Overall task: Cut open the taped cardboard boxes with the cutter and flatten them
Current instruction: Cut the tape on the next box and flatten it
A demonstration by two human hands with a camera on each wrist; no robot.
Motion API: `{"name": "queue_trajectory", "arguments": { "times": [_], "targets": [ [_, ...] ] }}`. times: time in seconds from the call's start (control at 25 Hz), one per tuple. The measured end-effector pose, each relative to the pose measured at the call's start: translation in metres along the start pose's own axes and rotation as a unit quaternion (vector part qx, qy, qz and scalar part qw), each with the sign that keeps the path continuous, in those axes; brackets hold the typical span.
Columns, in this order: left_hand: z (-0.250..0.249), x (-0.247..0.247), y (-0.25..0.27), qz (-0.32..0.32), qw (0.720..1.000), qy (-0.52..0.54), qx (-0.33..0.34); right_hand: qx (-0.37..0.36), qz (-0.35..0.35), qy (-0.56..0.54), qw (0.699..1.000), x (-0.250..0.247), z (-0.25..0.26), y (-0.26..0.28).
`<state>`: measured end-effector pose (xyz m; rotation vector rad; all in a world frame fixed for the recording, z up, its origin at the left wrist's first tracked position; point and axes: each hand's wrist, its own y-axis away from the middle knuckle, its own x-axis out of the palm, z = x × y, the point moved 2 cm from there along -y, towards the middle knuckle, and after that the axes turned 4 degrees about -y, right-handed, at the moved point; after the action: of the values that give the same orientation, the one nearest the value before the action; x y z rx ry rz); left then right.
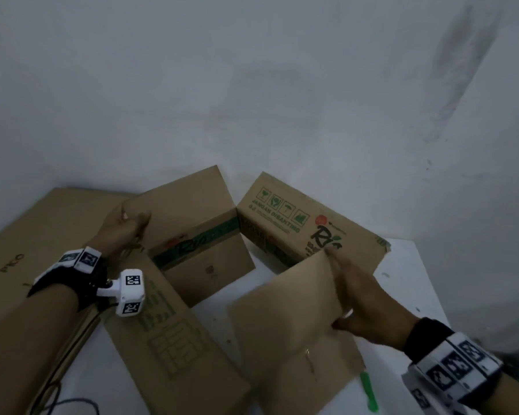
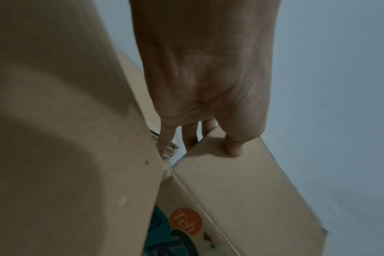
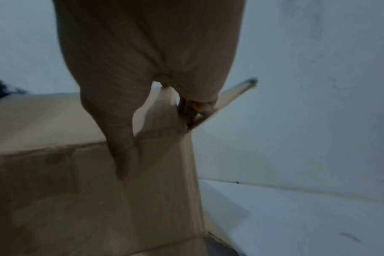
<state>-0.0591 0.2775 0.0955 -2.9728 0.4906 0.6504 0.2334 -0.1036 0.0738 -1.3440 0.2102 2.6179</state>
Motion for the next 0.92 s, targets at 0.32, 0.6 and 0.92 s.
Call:
{"name": "queue_trajectory", "arguments": {
  "times": [0.32, 0.6, 0.92],
  "targets": [
    [0.008, -0.047, -0.009, 0.022, 0.998, -0.029, -0.053, 0.081, -0.366, -0.233, 0.897, -0.085, -0.016, -0.014],
    [0.014, -0.055, 0.016, 0.116, 0.983, -0.108, -0.091, 0.193, -0.269, -0.202, 0.922, -0.079, -0.015, -0.078],
    [0.041, -0.043, 0.073, 0.203, 0.964, -0.089, -0.144, 0.215, -0.218, -0.289, 0.907, -0.073, -0.006, -0.113]
  ]
}}
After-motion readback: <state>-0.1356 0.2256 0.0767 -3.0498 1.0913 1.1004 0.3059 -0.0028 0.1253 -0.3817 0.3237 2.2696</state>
